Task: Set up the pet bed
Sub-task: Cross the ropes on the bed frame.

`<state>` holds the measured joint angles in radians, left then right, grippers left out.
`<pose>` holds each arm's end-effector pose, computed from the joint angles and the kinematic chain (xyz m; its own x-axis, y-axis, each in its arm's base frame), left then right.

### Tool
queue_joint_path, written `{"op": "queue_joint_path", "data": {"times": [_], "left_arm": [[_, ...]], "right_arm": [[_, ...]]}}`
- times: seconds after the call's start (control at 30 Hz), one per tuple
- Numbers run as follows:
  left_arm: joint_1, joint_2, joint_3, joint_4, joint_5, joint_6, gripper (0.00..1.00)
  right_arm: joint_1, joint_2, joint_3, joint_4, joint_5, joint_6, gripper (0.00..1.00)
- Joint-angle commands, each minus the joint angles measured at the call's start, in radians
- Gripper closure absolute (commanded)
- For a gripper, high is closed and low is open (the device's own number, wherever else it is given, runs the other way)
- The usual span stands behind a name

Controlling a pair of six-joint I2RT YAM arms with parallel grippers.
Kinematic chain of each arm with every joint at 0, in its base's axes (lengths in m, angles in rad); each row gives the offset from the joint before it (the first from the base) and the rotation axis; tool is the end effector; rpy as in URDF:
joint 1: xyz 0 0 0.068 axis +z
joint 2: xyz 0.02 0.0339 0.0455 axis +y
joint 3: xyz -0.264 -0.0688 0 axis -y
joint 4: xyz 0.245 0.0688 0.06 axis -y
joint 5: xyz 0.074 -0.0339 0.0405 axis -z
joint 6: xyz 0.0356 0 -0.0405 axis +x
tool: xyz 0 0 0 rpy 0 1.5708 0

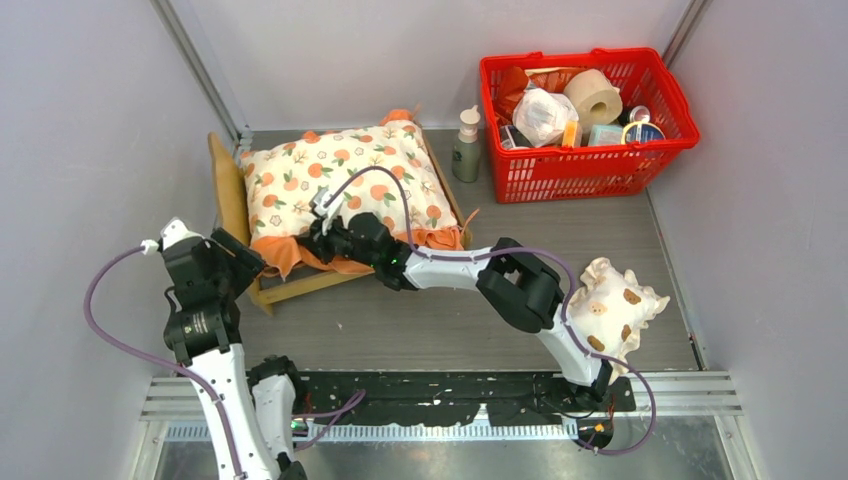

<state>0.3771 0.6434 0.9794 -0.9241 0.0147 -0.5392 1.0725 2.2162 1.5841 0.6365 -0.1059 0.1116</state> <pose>0.1038 0.0406 0.3485 -0.2594 -0.6549 -0.7098 -0.5710 0.6967 -0.4342 0.2458 0.4597 0.2285 -0.1008 0.0464 -0.9938 -0.9185 0.3796 0.1109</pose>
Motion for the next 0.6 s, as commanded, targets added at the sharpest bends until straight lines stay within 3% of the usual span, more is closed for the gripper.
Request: {"op": "queue_joint_path", "data": {"times": [0.0,0.17,0.37,0.5,0.57], "left_arm": [[-0.004,-0.023,-0.057,0.024,0.064,0.075,0.37],[-0.012,-0.022,-0.110,0.110,0.132,0.168,0.40],[-0.015,0.086,-0.067,0.126,0.240,0.177,0.31],[-0.018,0.057,-0.105,0.187,0.268,0.191,0.39],[-0.019,0.020,-0.133,0.233,0.267,0.194,0.48]], "right_arm": [[-0.026,-0.078,0.037,0.063,0.038,0.090,0.95],[-0.041,-0.076,0.044,0.065,0.060,0.128,0.95],[-0.056,-0.084,0.040,0.063,0.074,0.134,0.95],[-0.064,-0.090,0.037,0.070,0.083,0.143,0.95],[-0.069,-0.088,0.041,0.067,0.084,0.146,0.95]]}}
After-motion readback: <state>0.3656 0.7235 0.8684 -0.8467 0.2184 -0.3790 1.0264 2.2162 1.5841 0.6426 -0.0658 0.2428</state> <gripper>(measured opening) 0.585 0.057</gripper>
